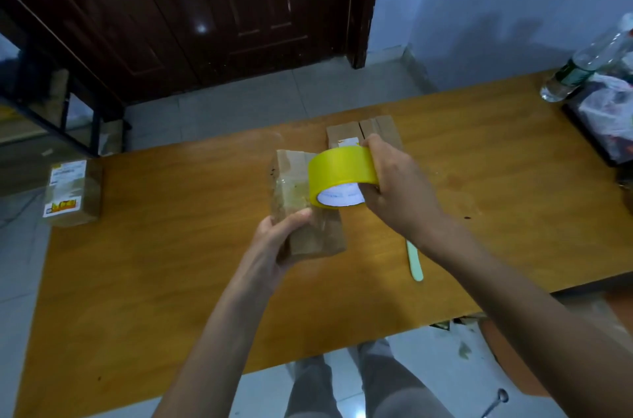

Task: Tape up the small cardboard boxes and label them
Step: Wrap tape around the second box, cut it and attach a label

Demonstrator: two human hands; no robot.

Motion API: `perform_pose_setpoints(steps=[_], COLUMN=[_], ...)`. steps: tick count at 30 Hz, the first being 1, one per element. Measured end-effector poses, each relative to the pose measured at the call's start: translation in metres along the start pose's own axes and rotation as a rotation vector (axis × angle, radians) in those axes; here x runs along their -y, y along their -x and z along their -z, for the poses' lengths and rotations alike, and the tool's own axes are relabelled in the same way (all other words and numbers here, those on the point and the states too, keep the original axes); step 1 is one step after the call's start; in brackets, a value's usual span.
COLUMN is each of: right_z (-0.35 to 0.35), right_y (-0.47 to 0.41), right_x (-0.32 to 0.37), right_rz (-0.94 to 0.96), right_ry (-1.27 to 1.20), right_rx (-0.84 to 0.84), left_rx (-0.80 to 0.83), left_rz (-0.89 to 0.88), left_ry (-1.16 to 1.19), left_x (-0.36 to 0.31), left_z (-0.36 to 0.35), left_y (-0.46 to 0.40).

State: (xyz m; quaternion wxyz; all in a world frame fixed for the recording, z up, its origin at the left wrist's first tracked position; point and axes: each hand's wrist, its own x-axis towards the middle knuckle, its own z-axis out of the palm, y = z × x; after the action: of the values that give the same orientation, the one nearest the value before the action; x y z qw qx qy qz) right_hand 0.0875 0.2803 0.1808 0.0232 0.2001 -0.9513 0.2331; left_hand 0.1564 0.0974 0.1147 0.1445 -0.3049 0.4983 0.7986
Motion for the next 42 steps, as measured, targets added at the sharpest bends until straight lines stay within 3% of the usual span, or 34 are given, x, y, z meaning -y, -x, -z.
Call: perform_pose_setpoints(steps=[6, 10, 13, 17, 22, 28, 36, 42], right_z=[-0.009, 0.015, 0.023, 0.014, -0.009, -0.025, -0.036, -0.036], right_y=[-0.002, -0.004, -0.007, -0.009, -0.007, -0.004, -0.001, -0.003], right_x=[-0.001, -0.009, -0.021, -0.026, -0.037, -0.035, -0.024, -0.018], right_rz=[0.036, 0.108, 0.178, 0.132, 0.056, 0.007, 0.034, 0.069], right_ry=[0.21, 0.462, 0.633, 0.658, 0.601, 0.574, 0.556, 0.548], right_rx=[0.007, -0.22, -0.224, -0.134, -0.003, 0.068, 0.055, 0.006], left_rx=[-0.026, -0.1, -0.123, -0.075, 0.154, 0.204, 0.255, 0.384], left_rz=[0.033, -0.027, -0.054, -0.031, -0.034, -0.021, -0.042, -0.041], left_ry=[0.022, -0.05, -0.106, -0.034, 0.112, 0.182, 0.247, 0.291], left_x=[0.008, -0.004, -0.012, -0.011, -0.014, -0.016, -0.015, -0.027], left_z=[-0.001, 0.019, 0.036, 0.03, 0.03, 0.03, 0.029, 0.021], left_y=[0.001, 0.001, 0.0, 0.004, 0.008, 0.013, 0.02, 0.026])
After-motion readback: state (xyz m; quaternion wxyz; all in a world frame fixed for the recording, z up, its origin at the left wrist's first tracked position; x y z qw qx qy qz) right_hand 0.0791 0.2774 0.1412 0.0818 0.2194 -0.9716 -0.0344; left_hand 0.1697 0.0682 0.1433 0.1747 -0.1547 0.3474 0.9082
